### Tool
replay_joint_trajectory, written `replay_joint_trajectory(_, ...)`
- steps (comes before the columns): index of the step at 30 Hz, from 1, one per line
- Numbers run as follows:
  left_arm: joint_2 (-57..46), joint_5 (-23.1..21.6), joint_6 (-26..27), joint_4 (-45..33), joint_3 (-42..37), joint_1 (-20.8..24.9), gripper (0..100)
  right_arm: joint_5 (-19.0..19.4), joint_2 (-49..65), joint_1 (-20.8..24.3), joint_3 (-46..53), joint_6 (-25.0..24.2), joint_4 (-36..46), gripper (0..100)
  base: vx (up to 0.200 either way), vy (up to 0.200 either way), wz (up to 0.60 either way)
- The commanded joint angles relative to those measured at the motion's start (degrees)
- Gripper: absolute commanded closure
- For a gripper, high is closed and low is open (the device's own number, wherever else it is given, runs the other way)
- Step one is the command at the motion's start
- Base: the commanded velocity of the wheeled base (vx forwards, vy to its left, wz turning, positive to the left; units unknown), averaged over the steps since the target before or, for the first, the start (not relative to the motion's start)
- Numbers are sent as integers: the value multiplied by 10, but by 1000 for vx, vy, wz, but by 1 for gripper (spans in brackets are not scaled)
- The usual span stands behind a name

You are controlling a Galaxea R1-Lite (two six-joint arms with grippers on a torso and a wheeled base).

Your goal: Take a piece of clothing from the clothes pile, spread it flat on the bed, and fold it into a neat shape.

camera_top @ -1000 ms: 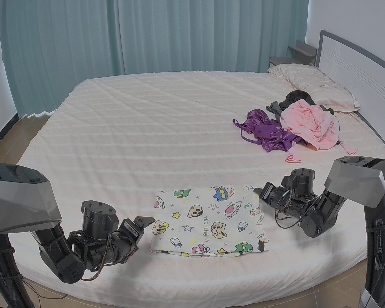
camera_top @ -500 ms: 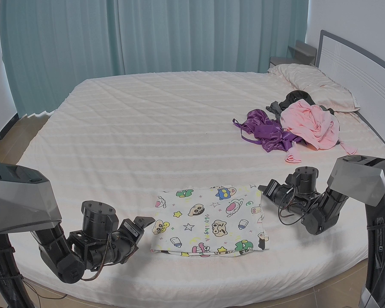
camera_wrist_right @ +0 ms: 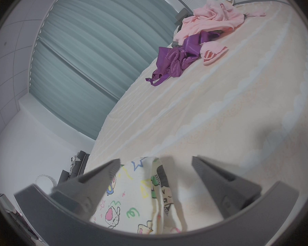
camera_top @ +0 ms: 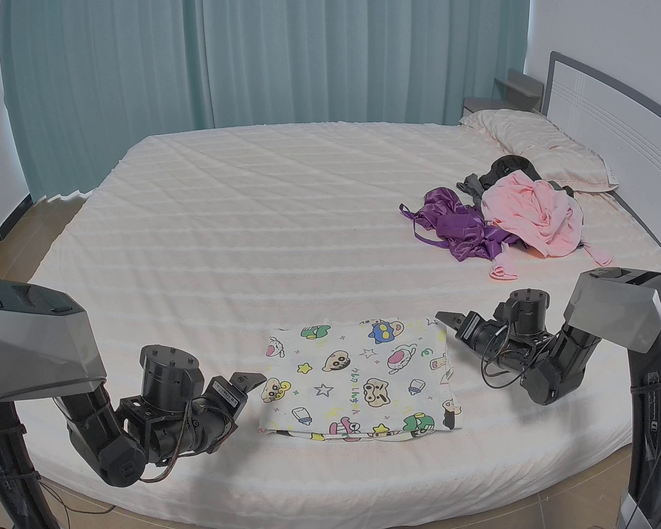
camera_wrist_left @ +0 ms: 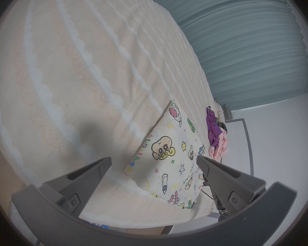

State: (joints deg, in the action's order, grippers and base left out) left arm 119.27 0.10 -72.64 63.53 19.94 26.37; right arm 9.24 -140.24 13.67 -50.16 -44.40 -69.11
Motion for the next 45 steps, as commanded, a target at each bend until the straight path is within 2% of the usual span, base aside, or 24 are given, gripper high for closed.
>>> replay_joint_trajectory(1,3,1,0,0,0,1,0,2,17,4,20,-8,-6,0,0,0,0)
replay_joint_trajectory(6,3,0,0,0,0,0,0,0,30,26,61,-19,-43,0,0,0,0)
replay_joint_trajectory(13,3,0,0,0,0,1,0,5,70,57,155,14,-61,0,0,0,0)
replay_joint_trajectory(19,3,0,0,0,0,1,0,-9,72,83,205,16,-70,0,0,0,0)
replay_joint_trajectory(23,3,0,0,0,0,1,0,-29,64,101,257,19,-153,0,0,0,0)
replay_joint_trajectory(25,3,0,0,0,0,1,0,-29,56,101,264,25,-178,0,0,0,0)
replay_joint_trajectory(37,3,0,0,0,0,1,0,-27,38,101,256,29,-178,0,0,0,0)
replay_joint_trajectory(38,3,0,0,0,0,1,0,-27,38,101,255,29,-178,100,0,0,0)
replay_joint_trajectory(45,3,0,0,0,0,1,0,-28,42,98,261,29,-178,100,0,0,0)
